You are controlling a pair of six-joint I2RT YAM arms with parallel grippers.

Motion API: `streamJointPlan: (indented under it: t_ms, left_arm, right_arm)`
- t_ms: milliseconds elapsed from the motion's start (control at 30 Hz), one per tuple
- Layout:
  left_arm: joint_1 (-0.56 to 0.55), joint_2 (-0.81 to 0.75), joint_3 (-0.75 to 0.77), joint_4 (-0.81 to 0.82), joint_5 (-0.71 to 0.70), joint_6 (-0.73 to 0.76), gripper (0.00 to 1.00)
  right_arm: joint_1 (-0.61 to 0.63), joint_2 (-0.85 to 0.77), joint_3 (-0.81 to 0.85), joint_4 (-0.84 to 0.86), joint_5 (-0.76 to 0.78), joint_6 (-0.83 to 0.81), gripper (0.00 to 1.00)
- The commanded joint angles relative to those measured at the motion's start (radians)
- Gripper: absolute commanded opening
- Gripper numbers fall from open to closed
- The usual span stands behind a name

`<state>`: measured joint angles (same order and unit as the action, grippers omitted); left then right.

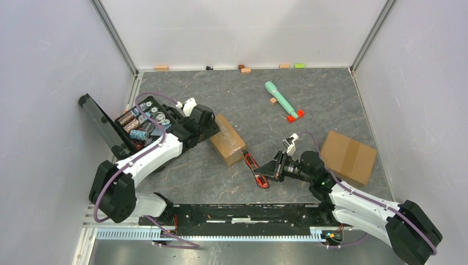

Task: Unpack the express box
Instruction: Cut the express box at the center of the board.

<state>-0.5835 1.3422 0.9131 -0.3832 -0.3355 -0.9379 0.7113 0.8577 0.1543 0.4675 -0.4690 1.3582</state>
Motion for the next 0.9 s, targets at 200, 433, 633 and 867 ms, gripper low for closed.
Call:
streamJointPlan:
  t_ms: [200, 433, 633, 867]
  left_arm:
    - [-0.004, 0.002, -0.037, -0.022, 0.088, 0.002, 0.51]
    - [-0.006, 0.005, -0.042, -0.017, 0.097, -0.004, 0.51]
    - [-0.006, 0.002, -0.045, -0.017, 0.099, -0.006, 0.51]
    - [-0.007, 0.003, -0.043, -0.016, 0.105, -0.009, 0.50]
  right_arm:
    - [0.000, 0.024, 0.013, 0.105, -0.010, 0.009, 0.00]
    - [0.002, 0.041, 0.017, 0.120, -0.013, 0.011, 0.00]
    - [0.005, 0.038, 0.013, 0.111, -0.011, 0.007, 0.00]
    - [0.008, 0.050, 0.014, 0.120, -0.010, 0.007, 0.00]
